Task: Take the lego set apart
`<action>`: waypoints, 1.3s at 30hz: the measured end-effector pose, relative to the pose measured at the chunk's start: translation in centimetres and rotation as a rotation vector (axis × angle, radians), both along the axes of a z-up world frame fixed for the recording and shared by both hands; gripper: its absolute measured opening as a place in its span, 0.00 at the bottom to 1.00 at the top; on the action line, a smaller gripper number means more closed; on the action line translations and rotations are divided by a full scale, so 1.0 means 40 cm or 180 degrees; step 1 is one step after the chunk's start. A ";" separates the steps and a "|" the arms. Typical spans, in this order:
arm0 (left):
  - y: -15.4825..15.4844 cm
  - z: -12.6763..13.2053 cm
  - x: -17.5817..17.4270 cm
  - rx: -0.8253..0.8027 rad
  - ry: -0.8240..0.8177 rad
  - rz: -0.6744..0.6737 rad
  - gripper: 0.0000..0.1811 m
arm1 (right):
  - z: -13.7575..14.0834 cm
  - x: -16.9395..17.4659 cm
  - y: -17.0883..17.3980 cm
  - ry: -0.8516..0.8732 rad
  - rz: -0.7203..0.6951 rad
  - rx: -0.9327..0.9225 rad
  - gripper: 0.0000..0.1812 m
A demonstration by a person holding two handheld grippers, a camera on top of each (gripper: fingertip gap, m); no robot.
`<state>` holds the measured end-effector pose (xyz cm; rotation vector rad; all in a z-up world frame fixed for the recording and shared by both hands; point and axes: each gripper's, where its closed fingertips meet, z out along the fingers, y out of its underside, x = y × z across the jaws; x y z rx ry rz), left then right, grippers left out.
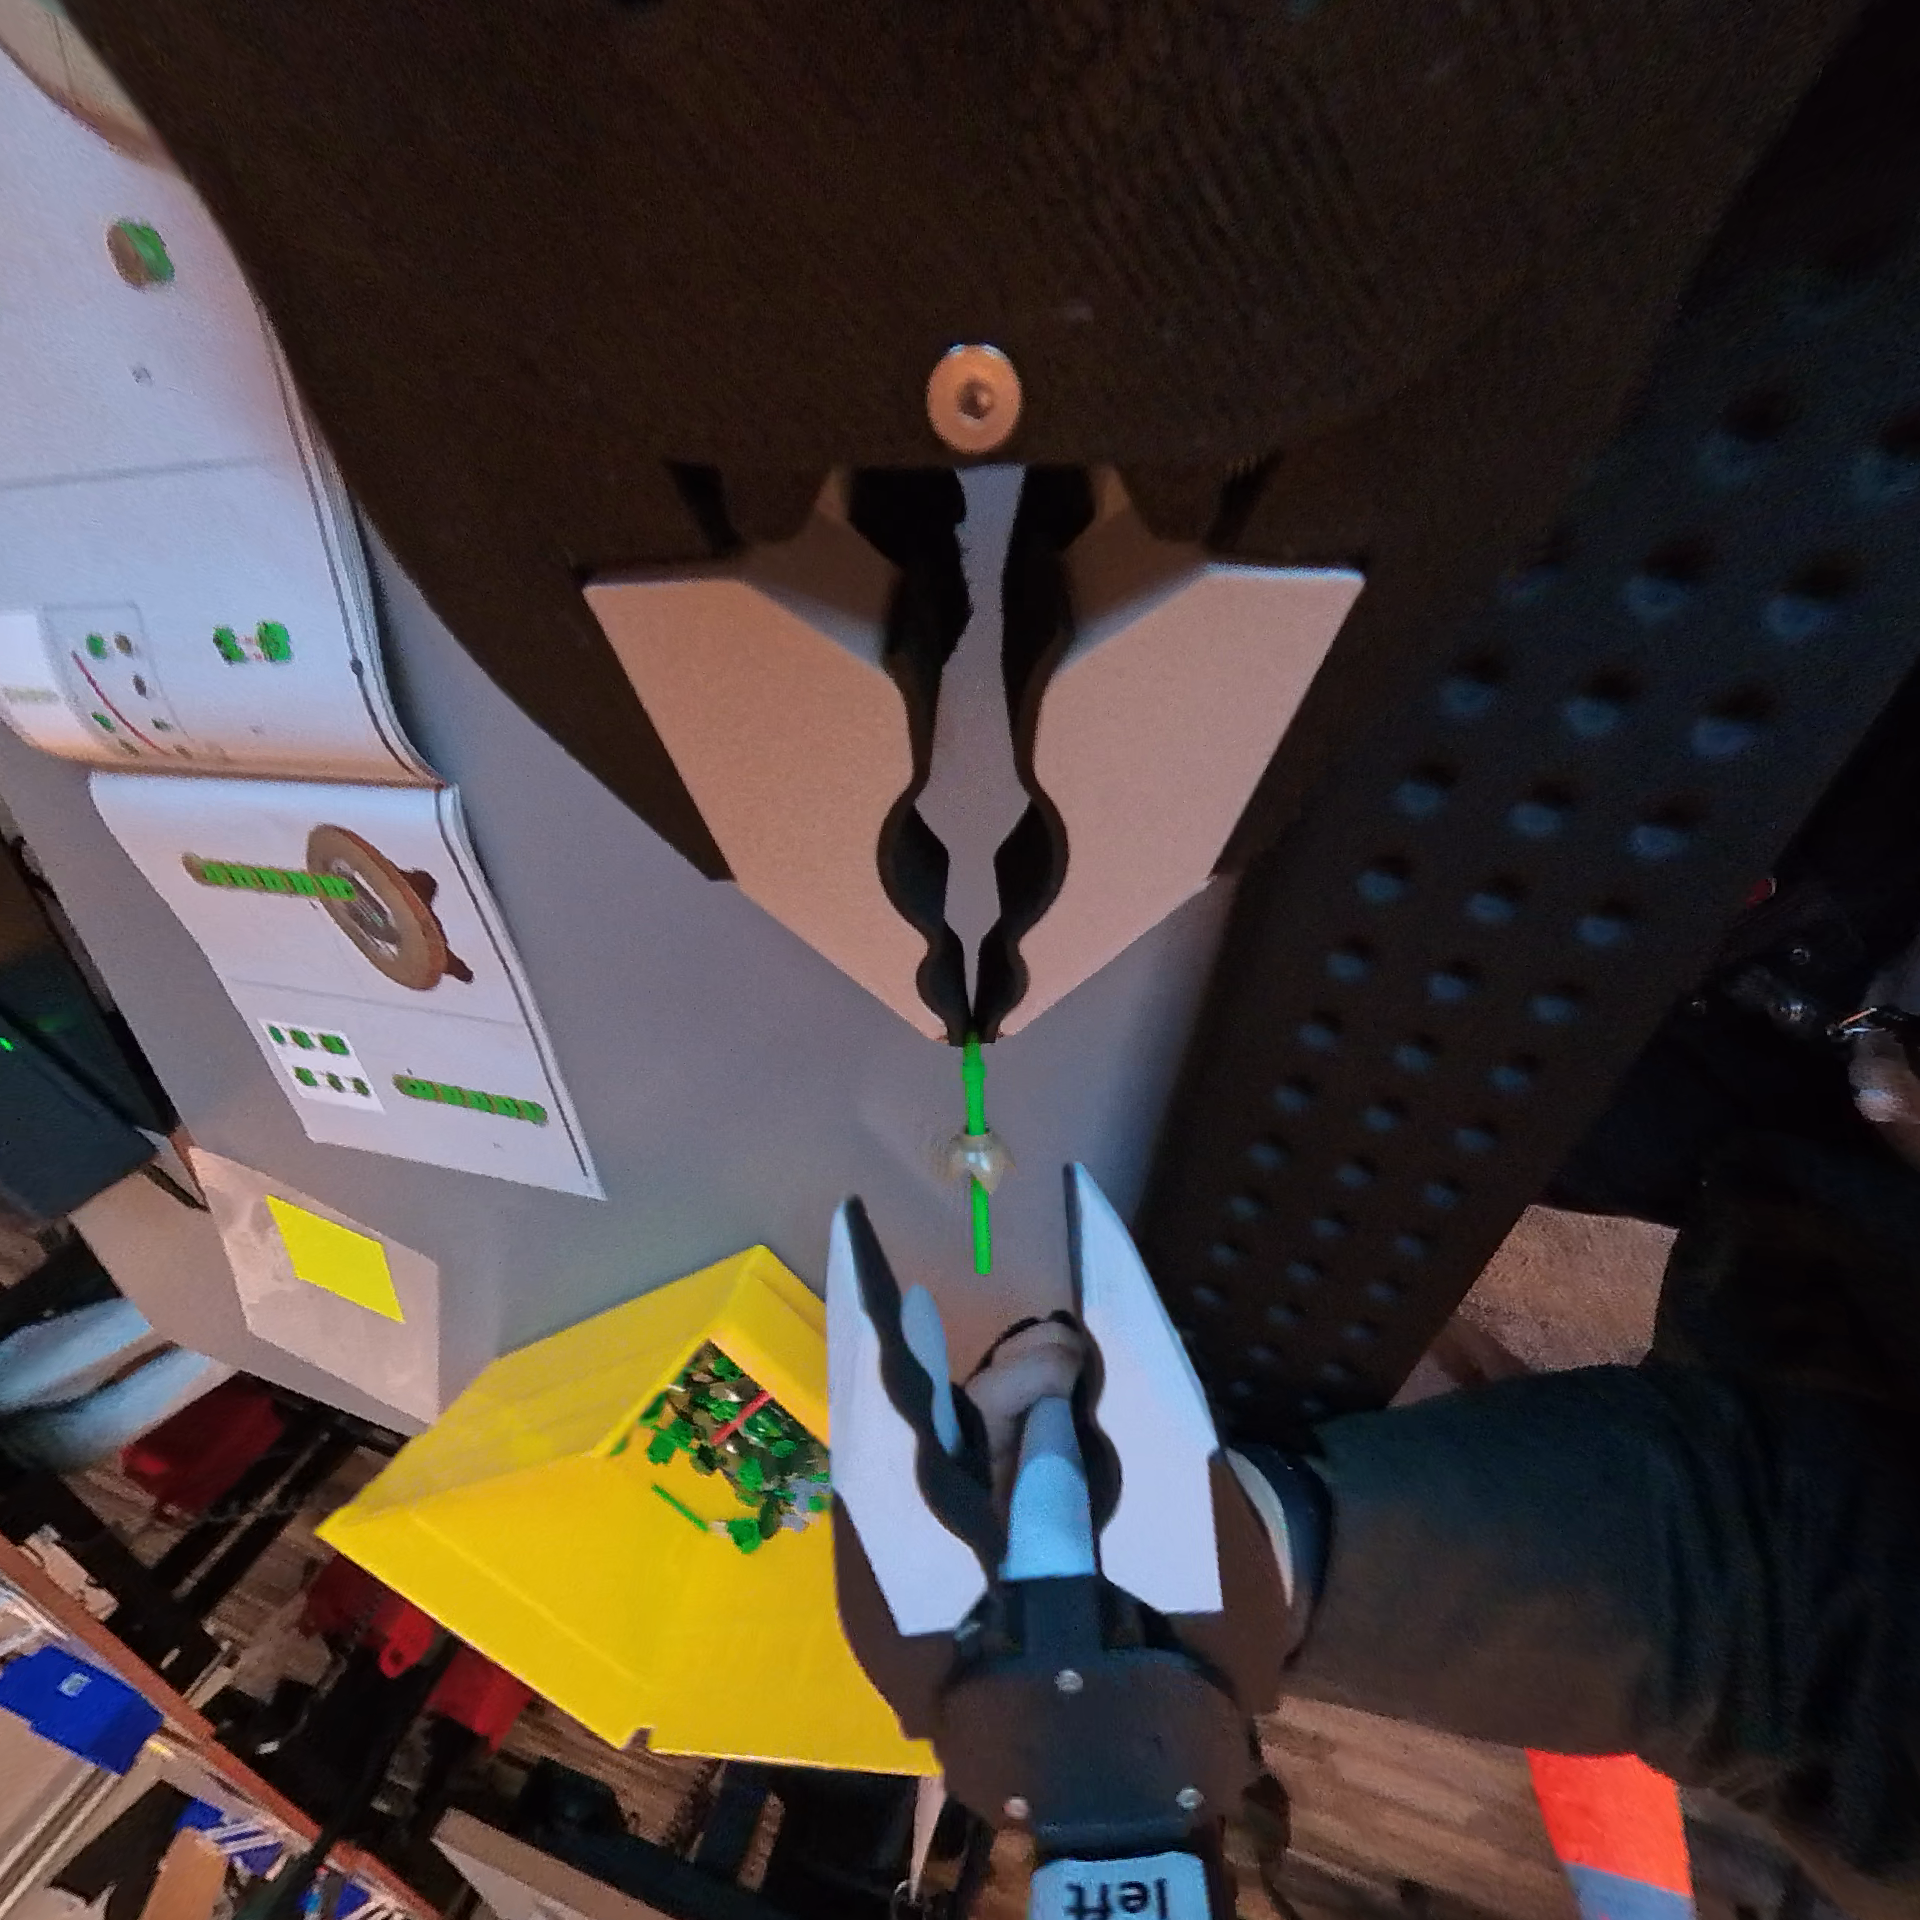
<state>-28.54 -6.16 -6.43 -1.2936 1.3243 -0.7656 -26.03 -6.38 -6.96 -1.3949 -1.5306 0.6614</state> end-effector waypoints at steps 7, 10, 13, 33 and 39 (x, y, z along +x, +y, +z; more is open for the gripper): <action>-0.031 -0.017 0.018 0.0063 0.0119 -0.0187 0.14 | -0.043 -0.053 -0.024 -0.0257 0.0124 0.0138 0.01; -0.036 -0.028 0.018 0.0096 0.0195 -0.0214 0.07 | -0.038 -0.050 -0.020 -0.0228 0.0092 0.0153 0.01; -0.036 -0.034 0.018 0.0092 0.0254 -0.0222 0.06 | -0.033 -0.049 -0.020 -0.0199 0.0090 0.0140 0.01; -0.016 -0.006 0.008 -0.0083 0.0025 -0.0112 0.24 | 0.006 -0.012 -0.008 0.0025 0.0052 0.0046 0.00; -0.041 -0.034 0.021 0.0110 0.0254 -0.0256 0.07 | -0.013 -0.055 -0.027 -0.0063 0.0160 0.0142 0.01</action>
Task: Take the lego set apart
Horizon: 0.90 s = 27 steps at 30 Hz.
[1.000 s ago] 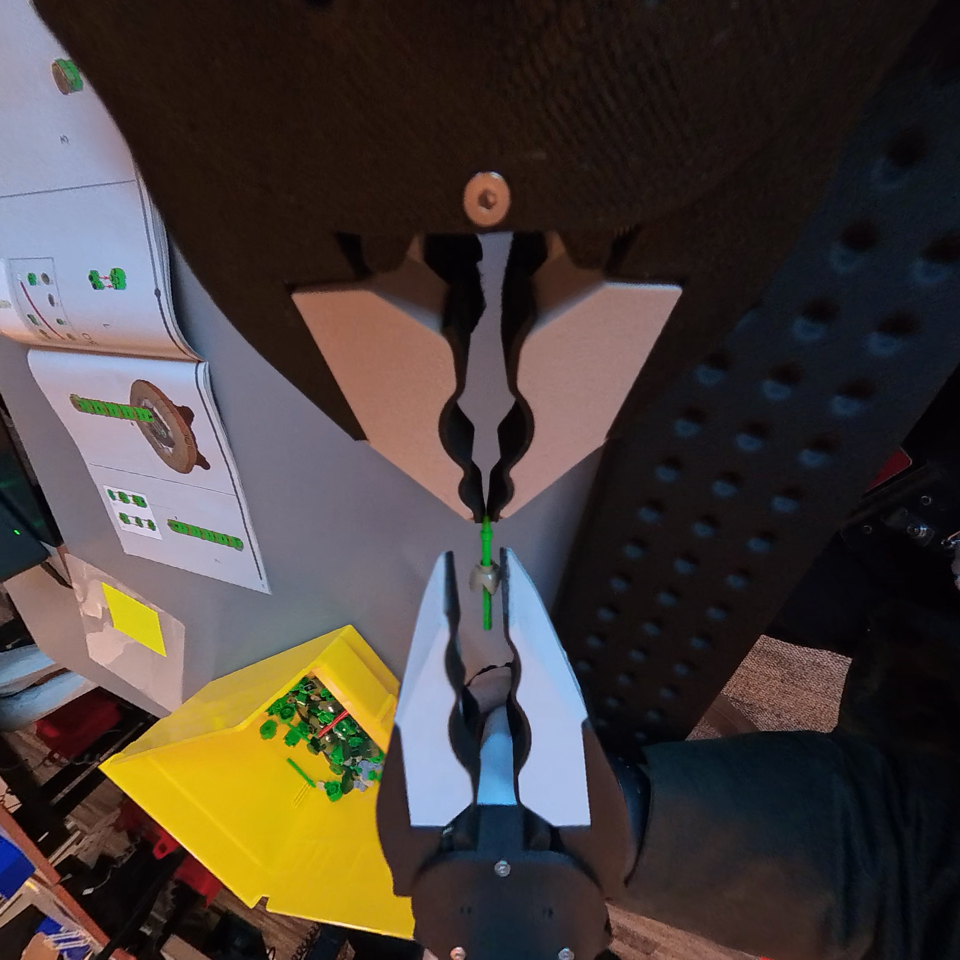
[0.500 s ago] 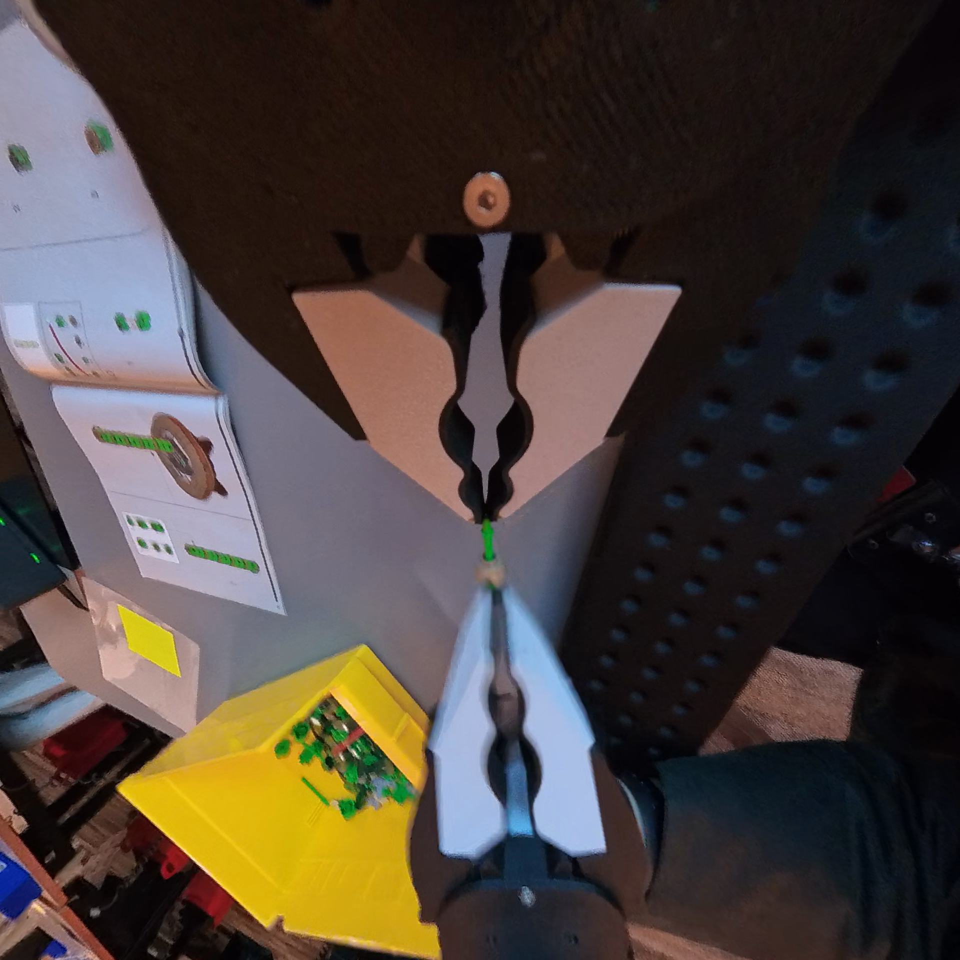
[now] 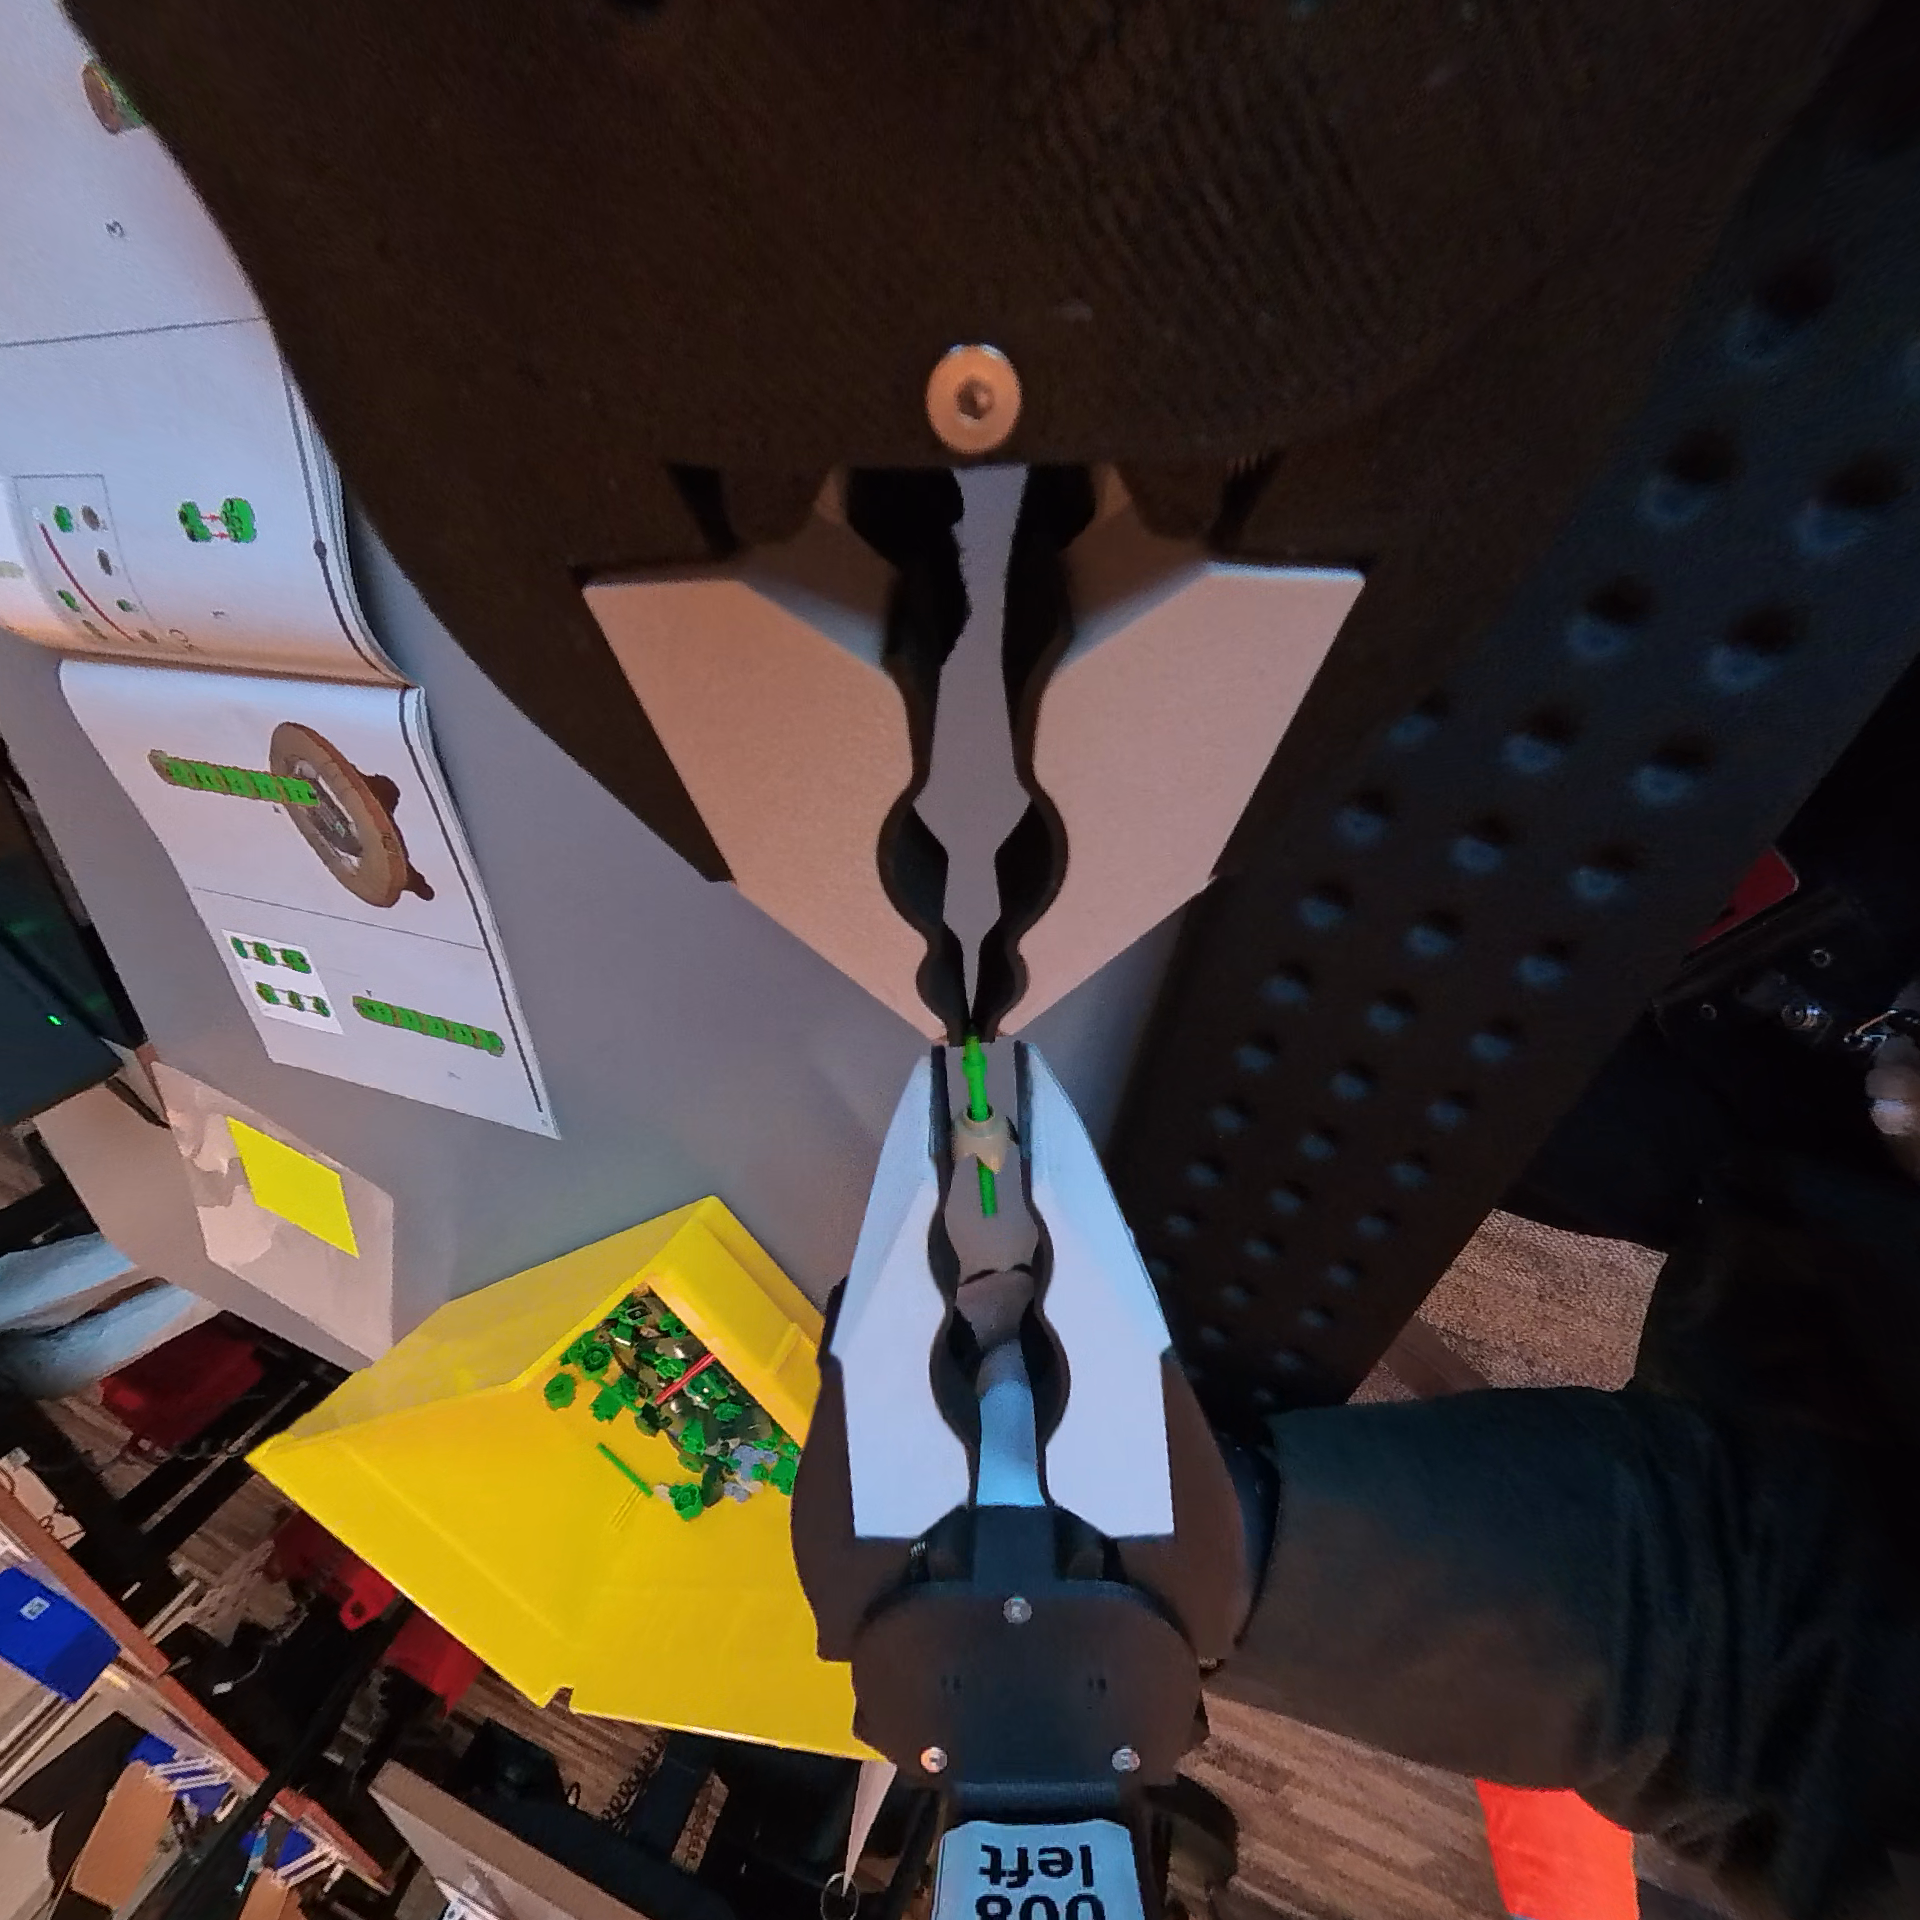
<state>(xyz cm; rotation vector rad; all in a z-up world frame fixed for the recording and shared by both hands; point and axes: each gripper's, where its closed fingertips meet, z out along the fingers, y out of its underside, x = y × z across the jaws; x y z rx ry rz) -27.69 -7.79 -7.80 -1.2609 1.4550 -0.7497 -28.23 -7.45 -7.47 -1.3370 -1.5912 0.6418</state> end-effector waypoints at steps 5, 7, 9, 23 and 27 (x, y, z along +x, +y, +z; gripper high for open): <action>-0.002 0.008 -0.003 0.0046 -0.0007 -0.0004 0.07 | -0.007 0.001 -0.005 -0.0025 0.0041 -0.0083 0.00; -0.003 0.004 -0.001 0.0062 0.0036 -0.0007 0.07 | -0.009 0.005 -0.007 -0.0053 0.0060 -0.0112 0.00; 0.006 0.006 -0.008 0.0120 0.0037 0.0072 0.07 | -0.020 0.024 0.005 -0.0182 -0.0033 -0.0075 0.00; 0.021 0.000 -0.022 0.0114 0.0028 0.0132 0.07 | 0.002 0.005 -0.011 0.0043 0.0056 -0.0194 0.00; 0.020 0.003 -0.023 0.0070 0.0001 0.0121 0.07 | -0.010 0.000 -0.013 0.0000 0.0055 -0.0241 0.00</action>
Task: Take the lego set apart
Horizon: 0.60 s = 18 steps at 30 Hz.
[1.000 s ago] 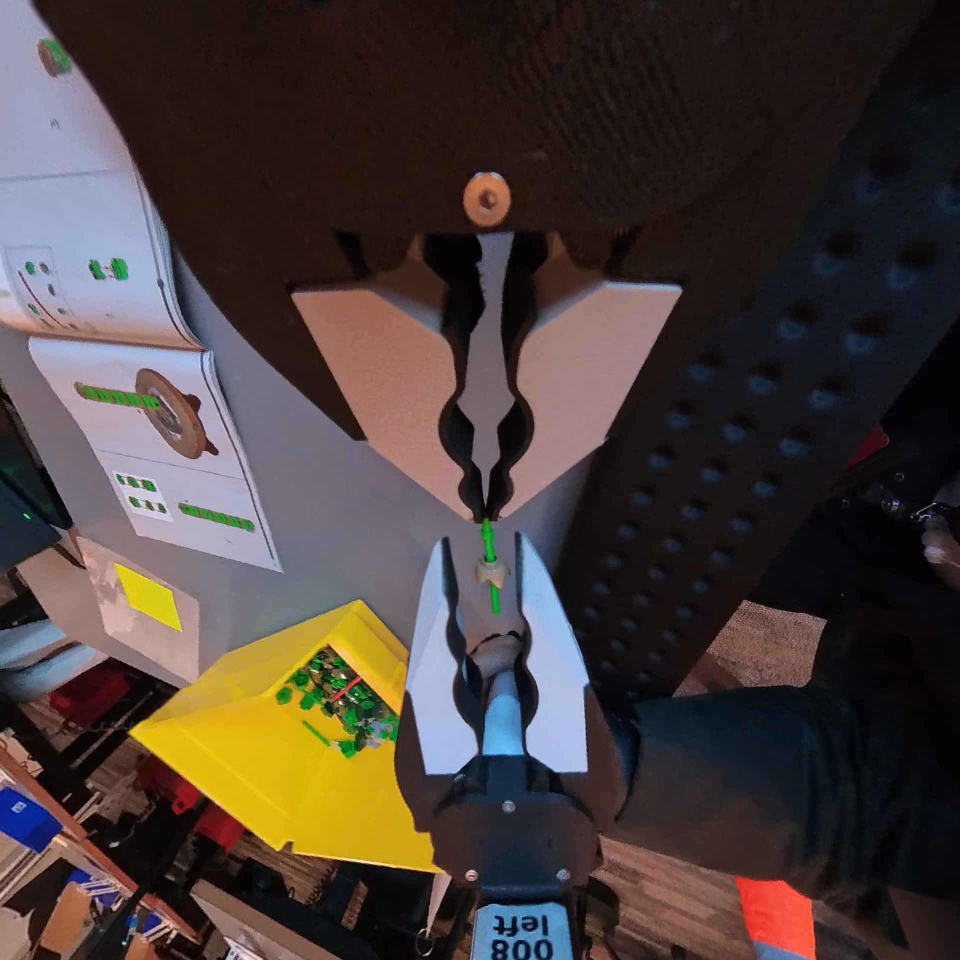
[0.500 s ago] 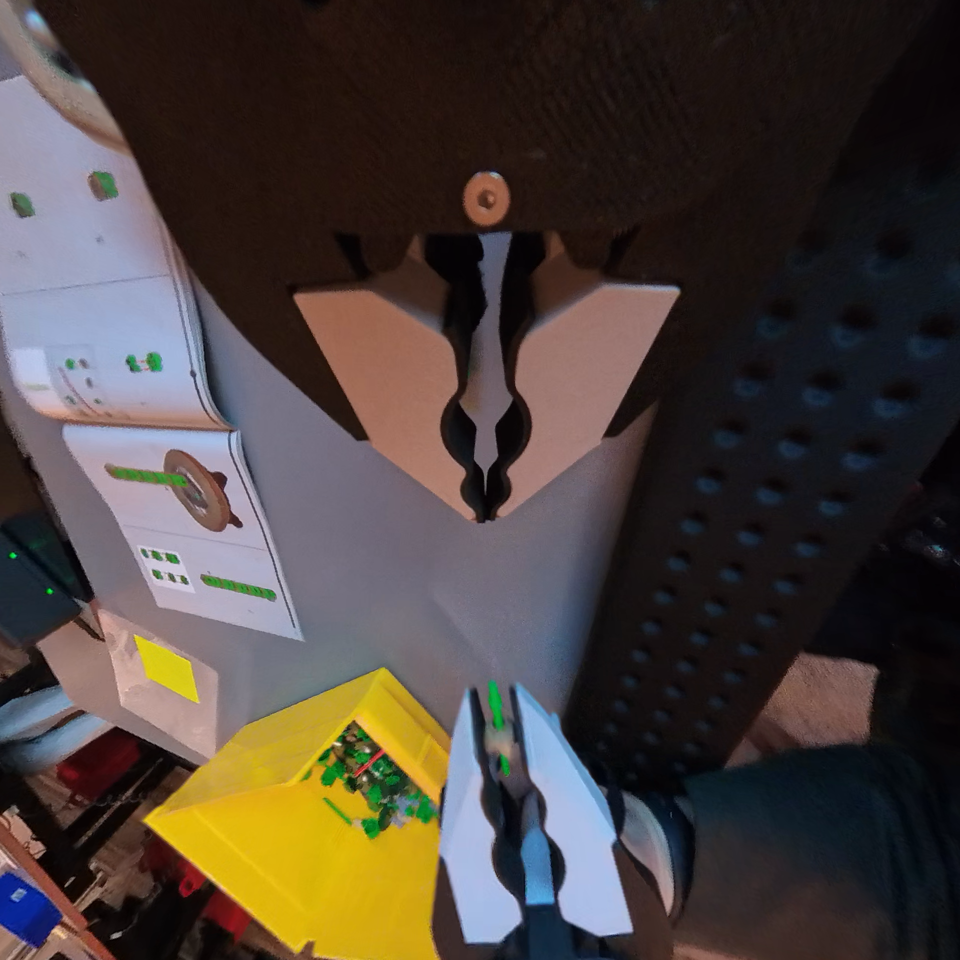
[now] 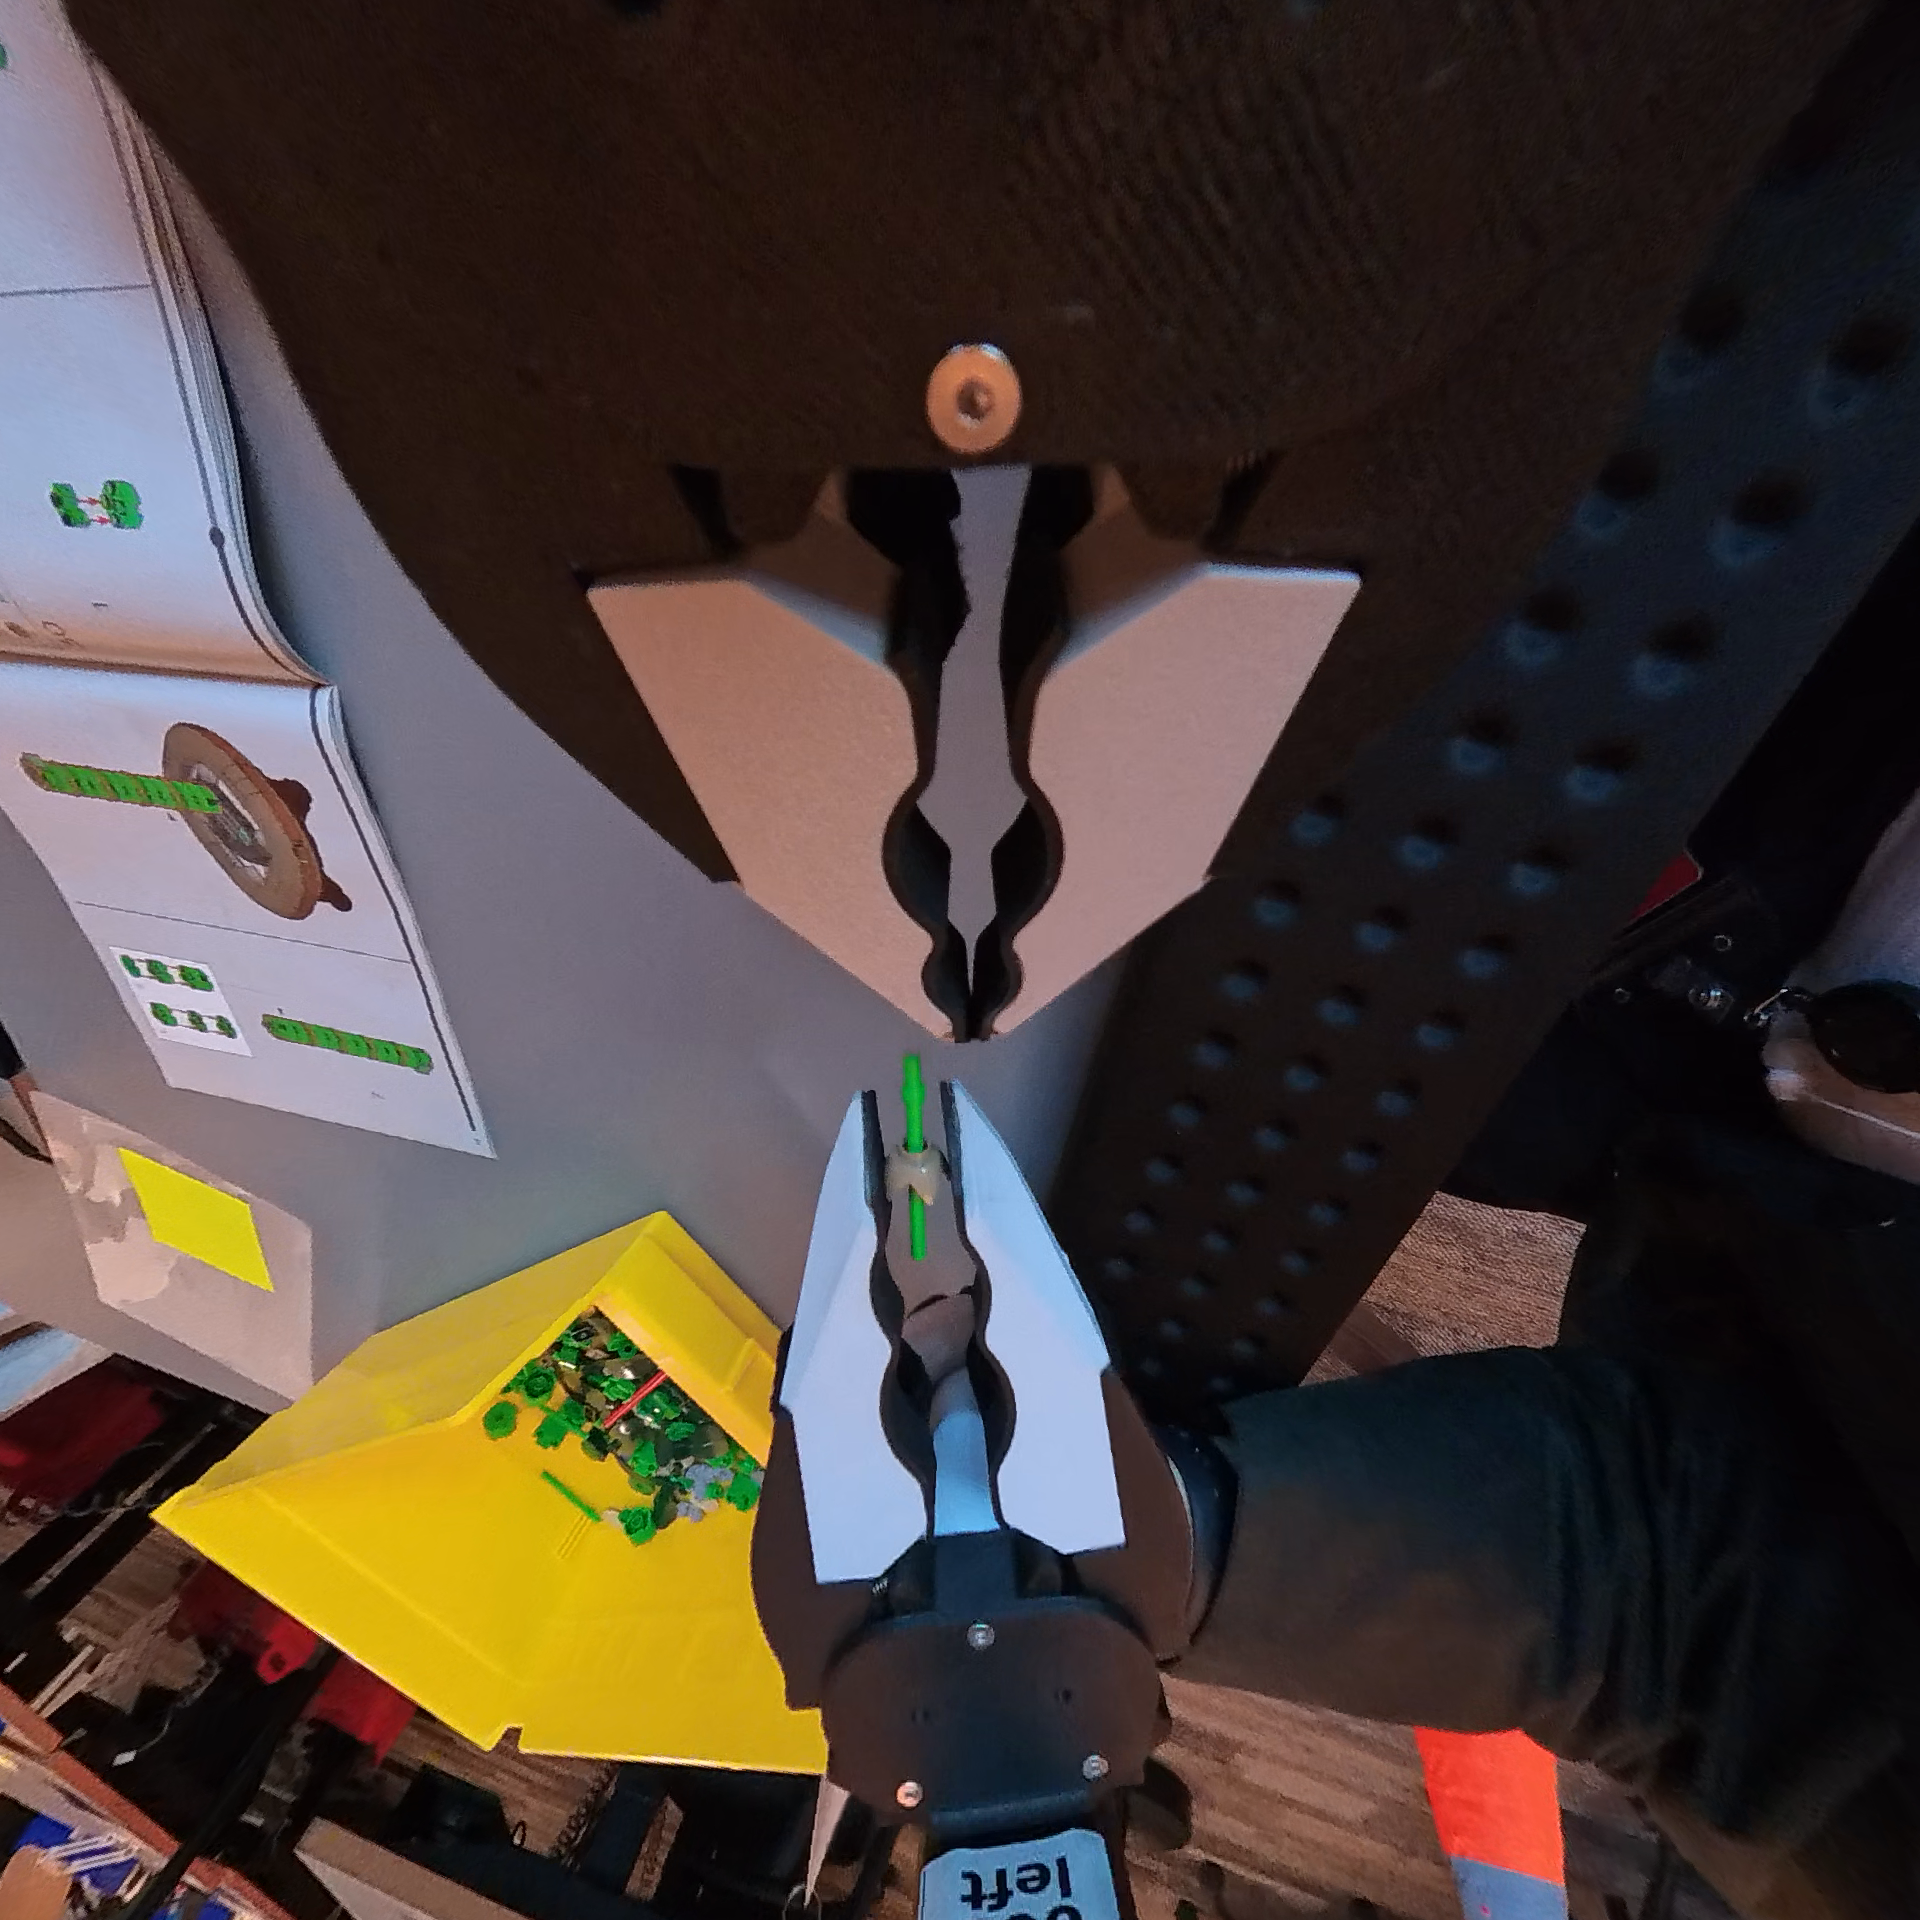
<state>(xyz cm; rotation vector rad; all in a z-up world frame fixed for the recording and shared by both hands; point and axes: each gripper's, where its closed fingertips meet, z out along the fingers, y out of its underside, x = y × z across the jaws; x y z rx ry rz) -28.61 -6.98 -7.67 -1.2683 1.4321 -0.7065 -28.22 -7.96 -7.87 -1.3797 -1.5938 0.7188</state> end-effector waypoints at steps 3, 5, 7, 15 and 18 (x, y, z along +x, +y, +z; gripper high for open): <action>-0.002 -0.006 0.002 -0.0007 0.0037 -0.0014 0.07 | -0.006 -0.002 0.007 -0.0015 -0.0039 0.0024 0.02; -0.004 -0.011 0.003 -0.0002 0.0069 -0.0024 0.07 | -0.005 -0.003 0.014 -0.0017 -0.0090 0.0079 0.07; -0.006 -0.014 0.004 -0.0013 0.0091 -0.0034 0.07 | -0.001 -0.003 0.020 0.0017 -0.0131 0.0090 0.08; -0.006 -0.019 0.010 -0.0044 0.0124 -0.0031 0.07 | -0.008 -0.027 0.015 0.0038 -0.0094 -0.0068 0.04; -0.005 -0.014 0.011 -0.0096 0.0080 -0.0024 0.07 | 0.001 -0.026 0.022 0.0072 -0.0154 0.0031 0.02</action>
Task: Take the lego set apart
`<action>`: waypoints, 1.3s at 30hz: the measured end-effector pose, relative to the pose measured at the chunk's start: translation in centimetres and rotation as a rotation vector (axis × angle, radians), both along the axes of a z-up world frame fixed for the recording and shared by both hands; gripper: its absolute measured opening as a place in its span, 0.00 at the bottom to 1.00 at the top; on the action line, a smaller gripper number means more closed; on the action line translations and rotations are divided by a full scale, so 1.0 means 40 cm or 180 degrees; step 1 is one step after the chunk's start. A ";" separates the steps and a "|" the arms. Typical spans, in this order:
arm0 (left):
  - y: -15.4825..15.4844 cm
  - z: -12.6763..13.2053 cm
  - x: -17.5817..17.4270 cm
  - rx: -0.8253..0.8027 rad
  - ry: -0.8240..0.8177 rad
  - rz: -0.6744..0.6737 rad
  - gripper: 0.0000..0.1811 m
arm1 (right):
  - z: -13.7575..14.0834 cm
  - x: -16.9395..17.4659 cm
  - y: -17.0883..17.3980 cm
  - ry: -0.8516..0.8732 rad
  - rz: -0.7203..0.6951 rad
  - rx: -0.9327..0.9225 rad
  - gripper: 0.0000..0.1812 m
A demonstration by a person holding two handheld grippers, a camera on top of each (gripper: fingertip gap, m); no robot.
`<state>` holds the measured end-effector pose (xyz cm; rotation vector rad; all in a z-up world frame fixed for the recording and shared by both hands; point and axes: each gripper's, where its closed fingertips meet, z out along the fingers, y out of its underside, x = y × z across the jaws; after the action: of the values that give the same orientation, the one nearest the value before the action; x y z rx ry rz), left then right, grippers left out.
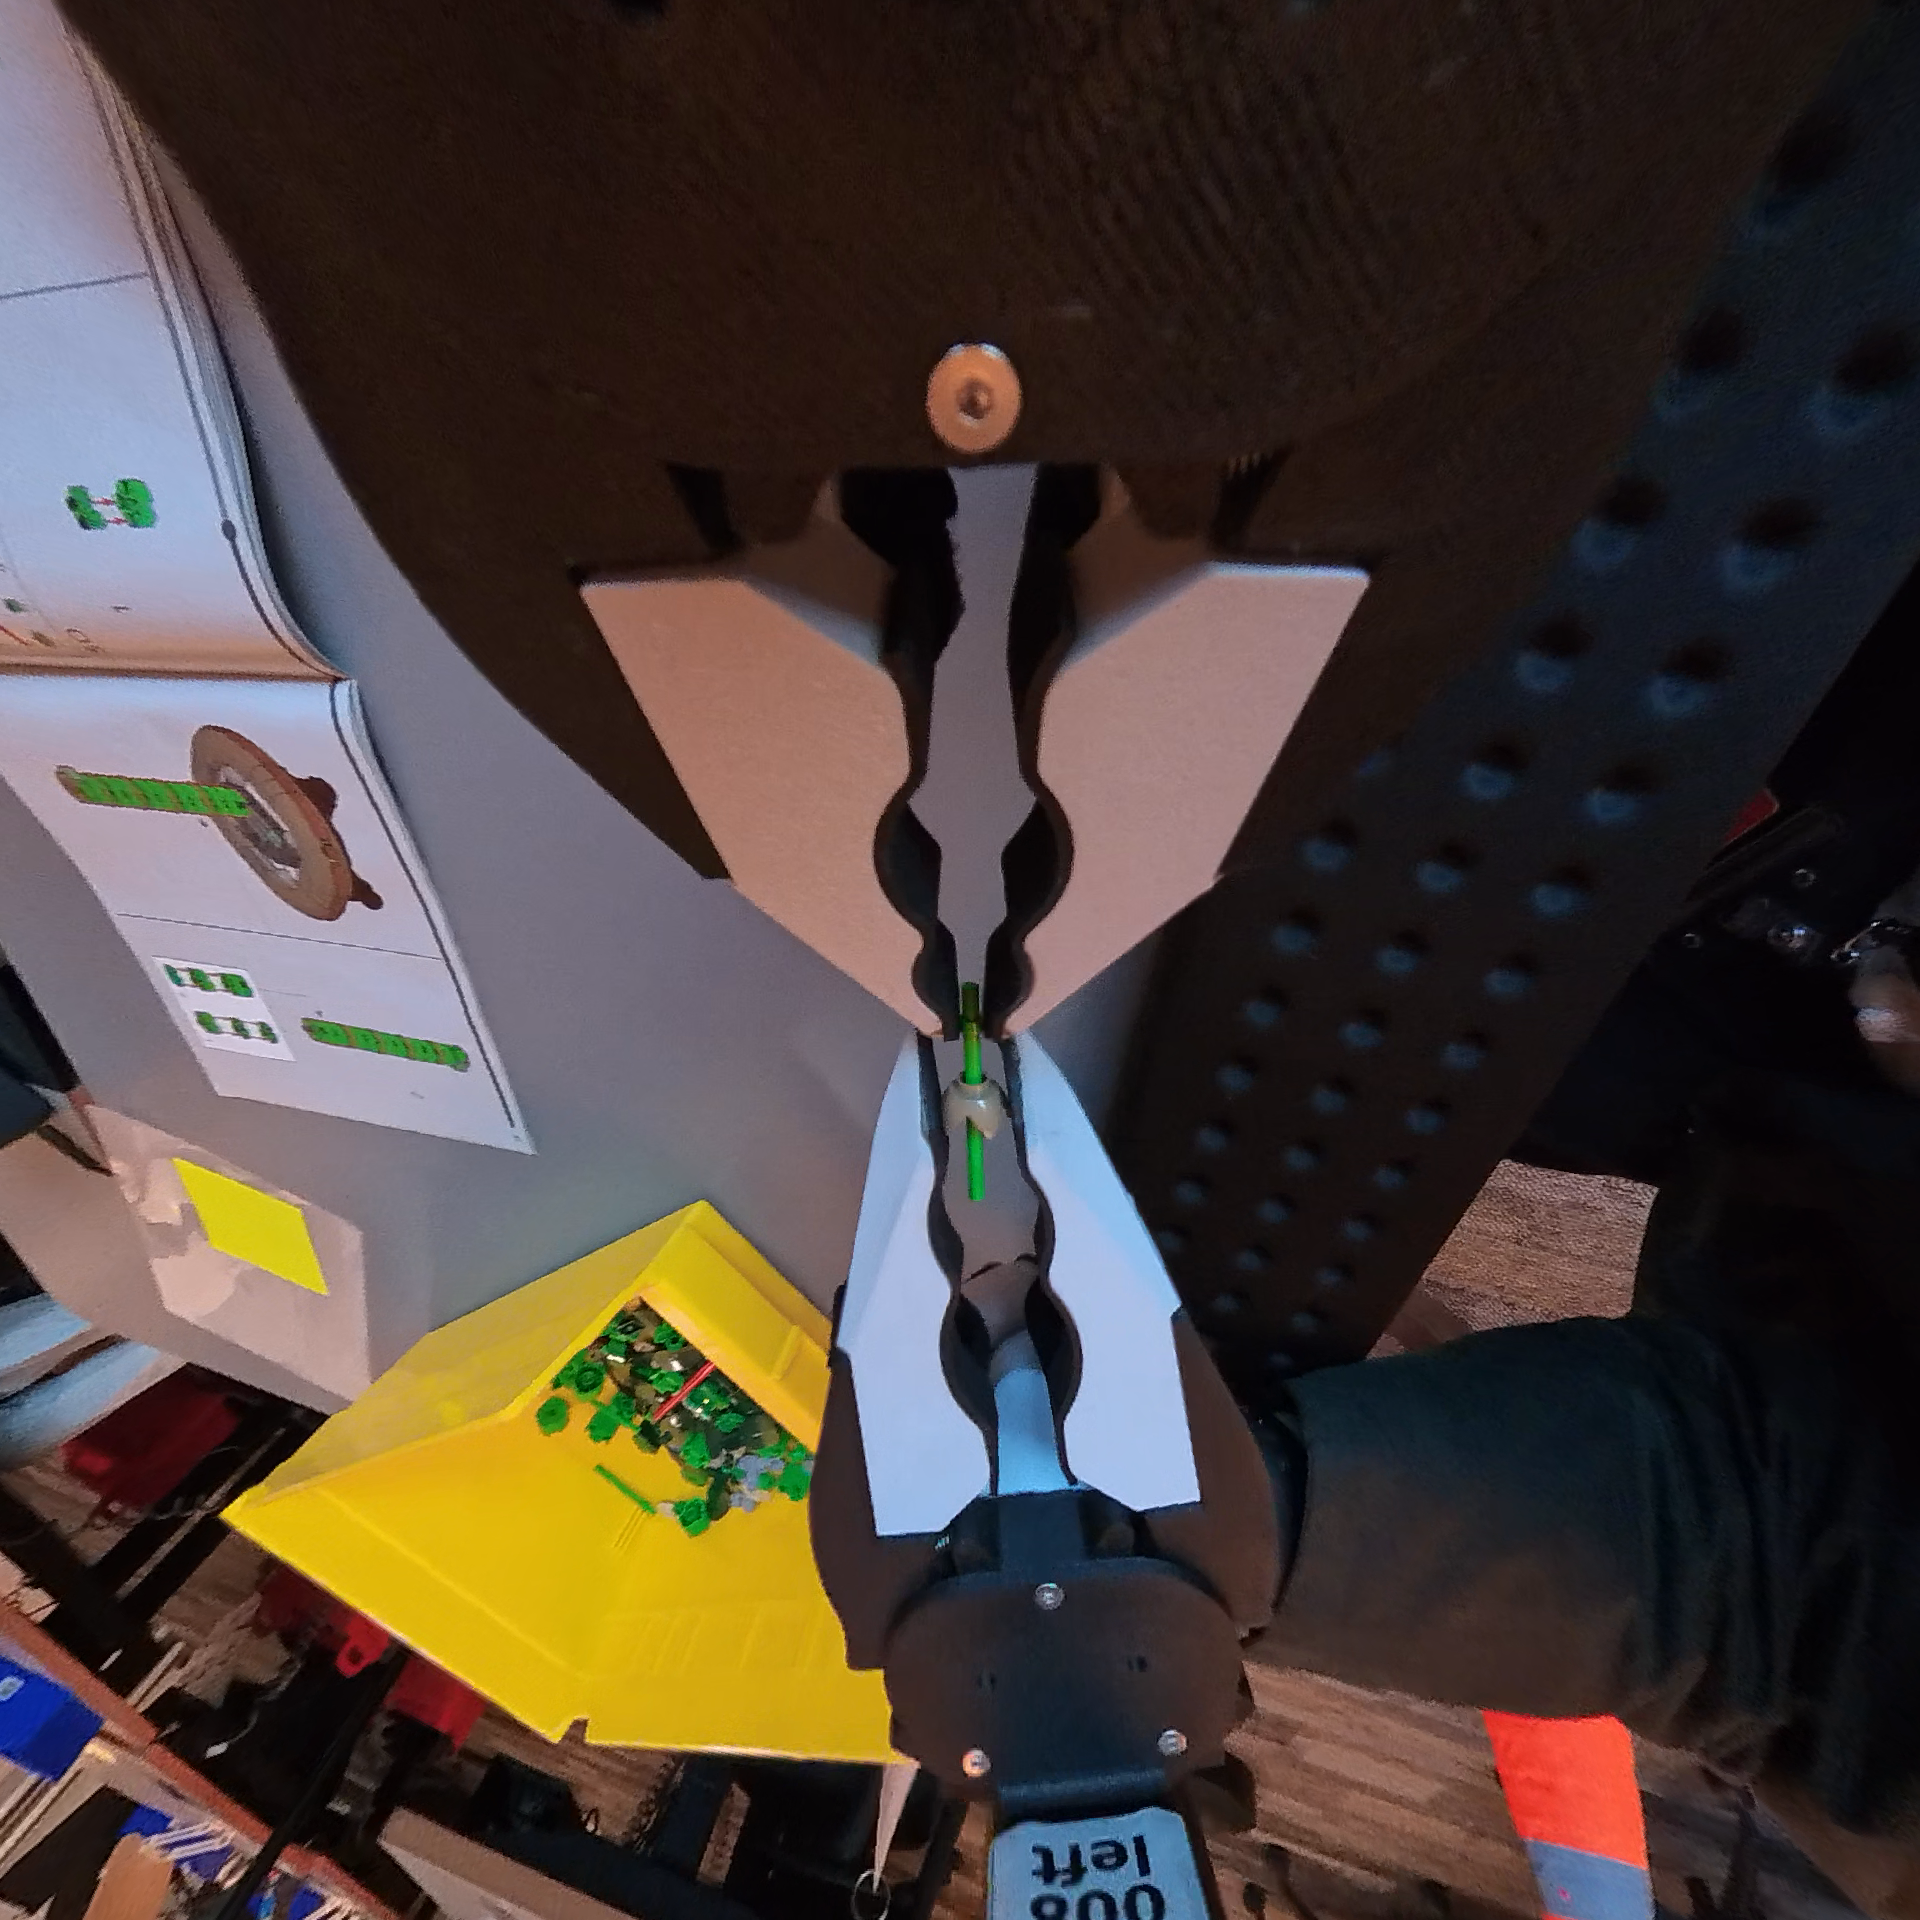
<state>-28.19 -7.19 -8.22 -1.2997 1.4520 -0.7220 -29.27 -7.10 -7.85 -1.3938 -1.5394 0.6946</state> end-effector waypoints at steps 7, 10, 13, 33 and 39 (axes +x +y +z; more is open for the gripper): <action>-0.008 0.003 0.004 0.0030 0.0024 -0.0044 0.07 | -0.002 0.015 -0.009 -0.0111 0.0039 -0.0085 0.02; -0.009 0.010 0.005 0.0088 -0.0006 -0.0038 0.06 | 0.005 0.024 -0.010 -0.0103 0.0033 -0.0102 0.02; -0.010 0.015 0.002 0.0052 -0.0047 -0.0049 0.06 | 0.010 0.028 -0.010 -0.0080 0.0039 -0.0119 0.02; -0.033 0.008 0.013 0.0057 0.0050 -0.0190 0.07 | 0.003 0.020 -0.028 -0.0138 0.0178 -0.0025 0.02; -0.028 0.019 0.004 0.0024 -0.0034 -0.0169 0.07 | 0.013 0.052 -0.021 -0.0104 0.0142 -0.0084 0.02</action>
<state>-28.03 -8.30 -7.46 -1.2537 1.4840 -0.7567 -27.20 -7.94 -7.33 -1.4001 -1.5963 0.7248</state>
